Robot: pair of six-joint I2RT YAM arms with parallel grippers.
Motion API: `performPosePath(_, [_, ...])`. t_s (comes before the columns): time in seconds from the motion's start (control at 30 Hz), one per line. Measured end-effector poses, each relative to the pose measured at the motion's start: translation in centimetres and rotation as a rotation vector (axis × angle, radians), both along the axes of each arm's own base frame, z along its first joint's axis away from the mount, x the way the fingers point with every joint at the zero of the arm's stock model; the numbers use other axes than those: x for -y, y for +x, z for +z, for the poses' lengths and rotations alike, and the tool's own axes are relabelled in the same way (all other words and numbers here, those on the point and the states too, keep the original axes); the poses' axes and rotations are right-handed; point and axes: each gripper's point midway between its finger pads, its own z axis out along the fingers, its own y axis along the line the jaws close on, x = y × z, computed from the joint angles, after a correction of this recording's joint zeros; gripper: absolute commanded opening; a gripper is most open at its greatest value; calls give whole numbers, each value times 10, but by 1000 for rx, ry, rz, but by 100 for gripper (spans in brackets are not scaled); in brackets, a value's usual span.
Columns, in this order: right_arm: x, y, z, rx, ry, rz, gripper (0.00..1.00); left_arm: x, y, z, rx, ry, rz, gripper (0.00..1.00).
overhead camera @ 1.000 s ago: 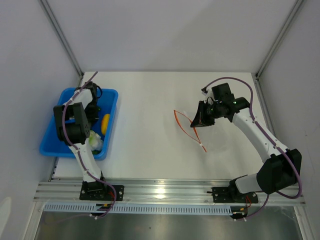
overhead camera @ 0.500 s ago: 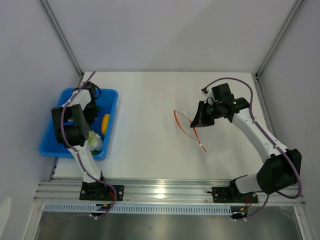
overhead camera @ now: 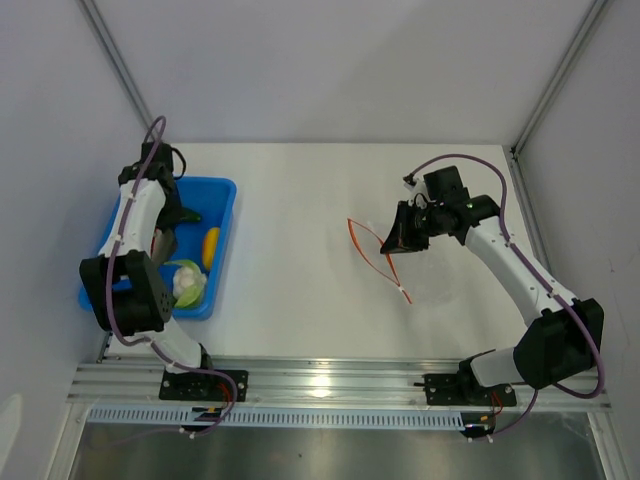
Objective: Place the food in the zip-top bag and seal the zipper
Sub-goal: Pick up the fake fish from the bin, then place the fake fish in the zipper food storage bag.
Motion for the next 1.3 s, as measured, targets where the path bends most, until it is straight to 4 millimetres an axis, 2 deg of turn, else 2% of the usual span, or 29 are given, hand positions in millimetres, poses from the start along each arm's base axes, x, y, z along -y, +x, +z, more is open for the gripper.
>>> performPosePath(0.1, [0,0,0,0,-1,0,0,13,8,27,80,-26,-11,1])
performPosePath(0.17, [-1,-1,0,1,-3,2,0,29,14,49,165,-69,-30,1])
performPosePath(0.27, [-2,-1,0,6,-12,1,0,63,16,82,305,-178,-74,1])
performPosePath(0.43, [-11,-4,3,8,-15,7,0,134,15,148,559,-391,-201,1])
performPosePath(0.6, [-20,-6,7,14,-18,6,0,196,13,190,712,-655,-287,1])
performPosePath(0.83, [-26,-10,5,11,-34,0,0,255,9,212,776,-994,-269,1])
performPosePath(1.0, [-31,-9,6,16,-31,-16,0,294,-8,220,795,-1195,-270,0])
performPosePath(1.17, [-34,-6,9,9,-12,-43,0,322,-21,226,836,-1330,-296,1])
performPosePath(1.3, [-38,-5,13,-8,20,-64,0,333,-20,230,867,-1394,-302,1])
